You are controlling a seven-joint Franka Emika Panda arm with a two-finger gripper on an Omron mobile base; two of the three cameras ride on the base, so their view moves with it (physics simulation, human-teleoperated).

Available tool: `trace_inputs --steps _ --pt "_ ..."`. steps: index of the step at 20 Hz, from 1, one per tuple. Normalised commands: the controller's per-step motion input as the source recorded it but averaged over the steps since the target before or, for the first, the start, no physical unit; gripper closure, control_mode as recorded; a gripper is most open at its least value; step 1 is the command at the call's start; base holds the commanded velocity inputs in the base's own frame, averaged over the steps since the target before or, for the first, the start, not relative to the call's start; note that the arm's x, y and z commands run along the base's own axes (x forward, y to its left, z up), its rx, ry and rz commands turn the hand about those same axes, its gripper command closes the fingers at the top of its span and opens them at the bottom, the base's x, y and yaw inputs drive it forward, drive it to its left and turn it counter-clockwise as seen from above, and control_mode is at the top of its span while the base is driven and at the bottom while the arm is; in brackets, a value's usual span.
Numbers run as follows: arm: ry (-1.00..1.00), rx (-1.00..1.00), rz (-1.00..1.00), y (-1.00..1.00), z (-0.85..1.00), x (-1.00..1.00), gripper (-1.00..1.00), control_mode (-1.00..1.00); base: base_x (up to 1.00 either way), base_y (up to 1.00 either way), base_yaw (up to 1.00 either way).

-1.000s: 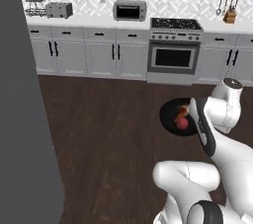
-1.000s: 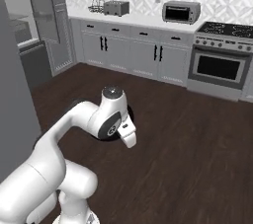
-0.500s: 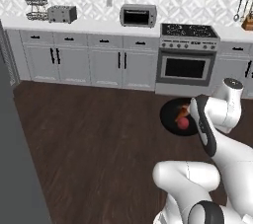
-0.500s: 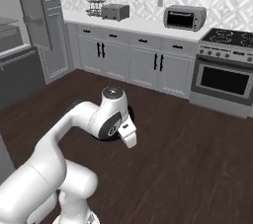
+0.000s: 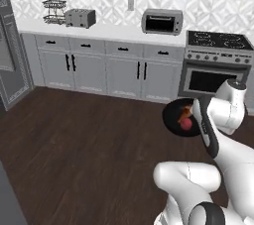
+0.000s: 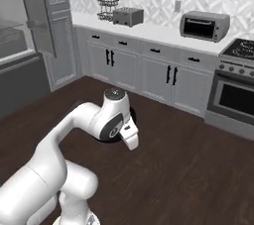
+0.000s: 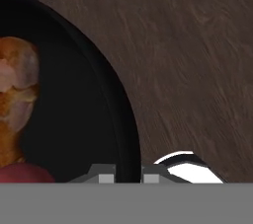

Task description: Pick the chicken drumstick and tomato from their plates and place them in the bowl. Then put the bowl in the fridge.

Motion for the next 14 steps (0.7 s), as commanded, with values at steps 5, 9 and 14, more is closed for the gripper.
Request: trace_inputs --steps 5,9,14 --pt "0.0 0.0 0.0 0.0 0.0 0.0 1.0 1.0 1.0 0.0 0.43" --pt "0.0 0.0 0.0 0.0 0.0 0.0 1.0 1.0 1.0 0.0 0.44" --pt "0.0 0.0 0.0 0.0 0.0 0.0 1.0 1.0 1.0 0.0 0.44"
